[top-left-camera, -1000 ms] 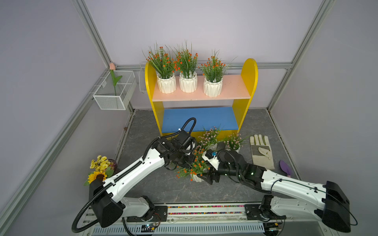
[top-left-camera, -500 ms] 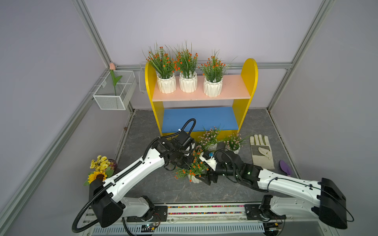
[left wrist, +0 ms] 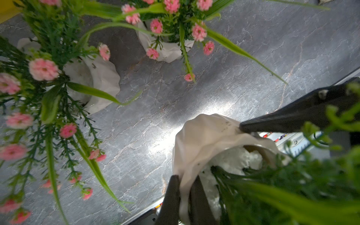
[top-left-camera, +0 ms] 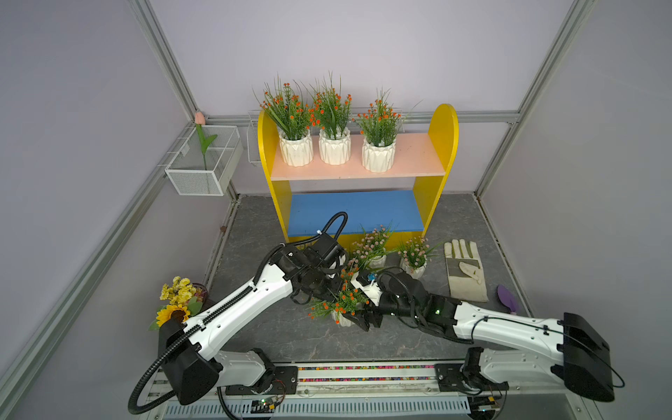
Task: Place the baby's breath potted plants on the rack by color
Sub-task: Pick up the baby's breath potted plant from the center of the board.
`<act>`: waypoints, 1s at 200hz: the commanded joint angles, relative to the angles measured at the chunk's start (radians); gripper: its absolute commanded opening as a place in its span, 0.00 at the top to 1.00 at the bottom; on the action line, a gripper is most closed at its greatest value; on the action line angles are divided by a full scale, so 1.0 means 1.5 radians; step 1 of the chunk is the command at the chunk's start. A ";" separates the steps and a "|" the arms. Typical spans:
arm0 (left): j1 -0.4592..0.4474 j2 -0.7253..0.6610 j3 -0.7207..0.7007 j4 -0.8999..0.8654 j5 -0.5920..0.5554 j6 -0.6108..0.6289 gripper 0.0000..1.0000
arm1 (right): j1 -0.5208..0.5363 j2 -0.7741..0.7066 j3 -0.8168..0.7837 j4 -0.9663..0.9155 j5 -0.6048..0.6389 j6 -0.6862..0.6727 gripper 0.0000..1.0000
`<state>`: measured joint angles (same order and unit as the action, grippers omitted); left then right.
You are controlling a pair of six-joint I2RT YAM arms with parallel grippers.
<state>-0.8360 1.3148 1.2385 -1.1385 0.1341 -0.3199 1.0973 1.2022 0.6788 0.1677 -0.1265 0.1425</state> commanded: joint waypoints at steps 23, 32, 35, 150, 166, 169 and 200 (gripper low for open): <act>-0.005 -0.018 0.016 0.096 0.049 -0.010 1.00 | 0.025 0.021 -0.001 0.058 -0.002 -0.004 0.12; -0.005 -0.017 0.015 0.095 0.050 -0.010 1.00 | 0.028 0.024 -0.003 0.058 0.003 -0.006 0.12; -0.005 -0.017 0.016 0.096 0.049 -0.010 1.00 | 0.028 0.025 -0.003 0.060 0.005 -0.007 0.12; -0.005 -0.018 0.028 0.097 0.050 -0.012 1.00 | 0.045 0.063 0.012 0.054 0.045 -0.021 0.12; -0.005 -0.018 0.028 0.100 0.055 -0.013 1.00 | 0.044 0.067 0.016 0.054 0.045 -0.020 0.12; -0.005 -0.018 0.028 0.100 0.056 -0.013 1.00 | 0.045 0.067 0.016 0.055 0.045 -0.020 0.12; -0.005 -0.019 0.026 0.104 0.060 -0.013 1.00 | 0.045 0.080 0.024 0.057 0.050 -0.017 0.12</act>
<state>-0.8303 1.3148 1.2377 -1.1435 0.0822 -0.3199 1.1416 1.2800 0.6903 0.2310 -0.0170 0.1253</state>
